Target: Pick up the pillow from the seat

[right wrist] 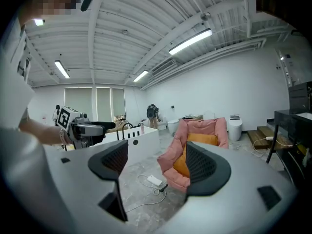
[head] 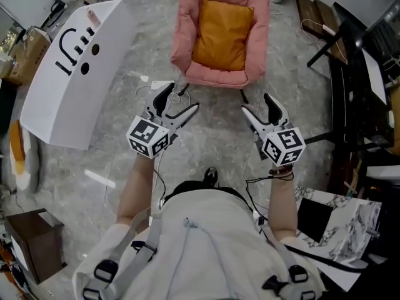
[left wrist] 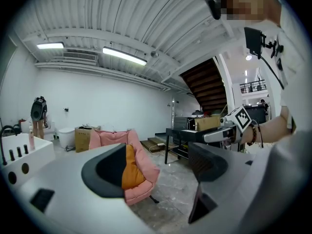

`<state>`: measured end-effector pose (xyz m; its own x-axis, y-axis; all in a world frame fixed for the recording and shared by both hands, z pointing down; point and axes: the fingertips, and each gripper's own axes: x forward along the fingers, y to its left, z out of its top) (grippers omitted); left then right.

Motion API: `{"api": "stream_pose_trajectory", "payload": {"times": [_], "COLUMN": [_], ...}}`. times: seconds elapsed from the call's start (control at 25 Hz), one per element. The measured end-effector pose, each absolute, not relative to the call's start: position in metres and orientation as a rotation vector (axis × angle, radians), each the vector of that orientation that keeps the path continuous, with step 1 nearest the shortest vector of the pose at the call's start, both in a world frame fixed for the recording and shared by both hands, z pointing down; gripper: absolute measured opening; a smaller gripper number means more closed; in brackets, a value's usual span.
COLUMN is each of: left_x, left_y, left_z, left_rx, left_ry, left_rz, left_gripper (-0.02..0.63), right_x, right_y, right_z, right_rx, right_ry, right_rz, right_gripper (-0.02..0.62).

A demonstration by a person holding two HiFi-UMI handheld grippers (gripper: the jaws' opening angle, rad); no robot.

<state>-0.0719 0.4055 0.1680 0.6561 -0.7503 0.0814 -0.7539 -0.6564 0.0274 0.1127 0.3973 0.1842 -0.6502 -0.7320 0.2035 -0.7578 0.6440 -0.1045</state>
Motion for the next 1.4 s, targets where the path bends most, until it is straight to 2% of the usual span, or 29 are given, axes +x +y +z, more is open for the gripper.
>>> {"api": "stream_pose_trajectory", "payload": {"times": [0.44,1.4], "left_x": [-0.045,-0.067], "left_y": [0.373,0.215], "left_z": [0.174,0.191], "left_rx": [2.767,2.736], "left_ry": [-1.285,-1.119], "left_rz": [0.105,0.191], "left_gripper": [0.401,0.472], "right_x": [0.131,0.117], "right_y": [0.357,0.221], "right_z": [0.201,0.195], "right_rx": [1.176,1.302], "right_ry": [-2.724,-2.679], "right_rz": [0.336,0.377], "right_gripper": [0.370,0.383]}}
